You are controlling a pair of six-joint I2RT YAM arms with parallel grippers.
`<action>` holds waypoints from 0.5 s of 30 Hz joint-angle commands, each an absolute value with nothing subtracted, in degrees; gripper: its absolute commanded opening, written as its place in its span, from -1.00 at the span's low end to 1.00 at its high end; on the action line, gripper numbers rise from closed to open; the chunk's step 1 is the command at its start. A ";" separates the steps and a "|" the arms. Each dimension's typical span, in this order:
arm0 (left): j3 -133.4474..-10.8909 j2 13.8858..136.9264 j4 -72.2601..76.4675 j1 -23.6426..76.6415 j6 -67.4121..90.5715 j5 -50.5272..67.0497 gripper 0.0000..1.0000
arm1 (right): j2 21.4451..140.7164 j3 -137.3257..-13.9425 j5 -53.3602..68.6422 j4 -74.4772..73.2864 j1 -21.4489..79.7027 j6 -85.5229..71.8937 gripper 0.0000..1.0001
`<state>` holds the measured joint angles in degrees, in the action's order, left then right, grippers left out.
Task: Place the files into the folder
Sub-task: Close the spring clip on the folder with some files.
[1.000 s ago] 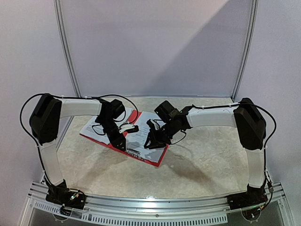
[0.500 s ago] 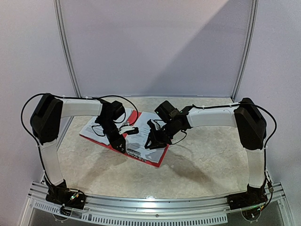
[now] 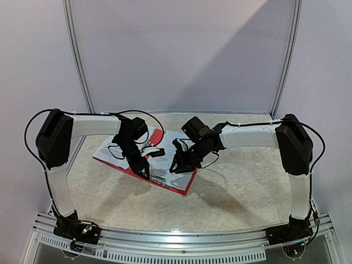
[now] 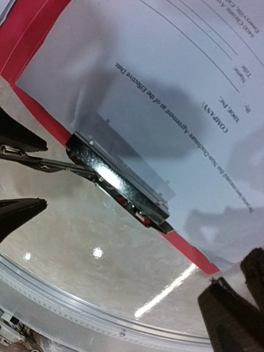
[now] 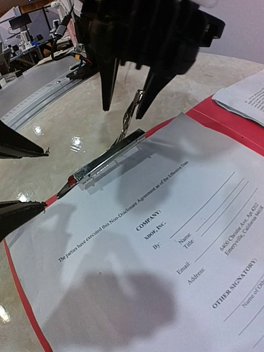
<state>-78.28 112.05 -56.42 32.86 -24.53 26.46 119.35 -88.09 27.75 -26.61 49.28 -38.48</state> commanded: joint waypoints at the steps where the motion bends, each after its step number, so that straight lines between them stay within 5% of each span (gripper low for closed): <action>1: -78.94 110.41 -57.80 35.18 -24.21 29.13 -0.44 | 116.77 -87.11 26.94 -27.49 48.61 -37.74 -0.48; 15: -81.00 110.97 -59.23 40.96 -24.52 31.08 -0.42 | 115.19 -85.87 25.94 -28.27 48.16 -37.91 -0.47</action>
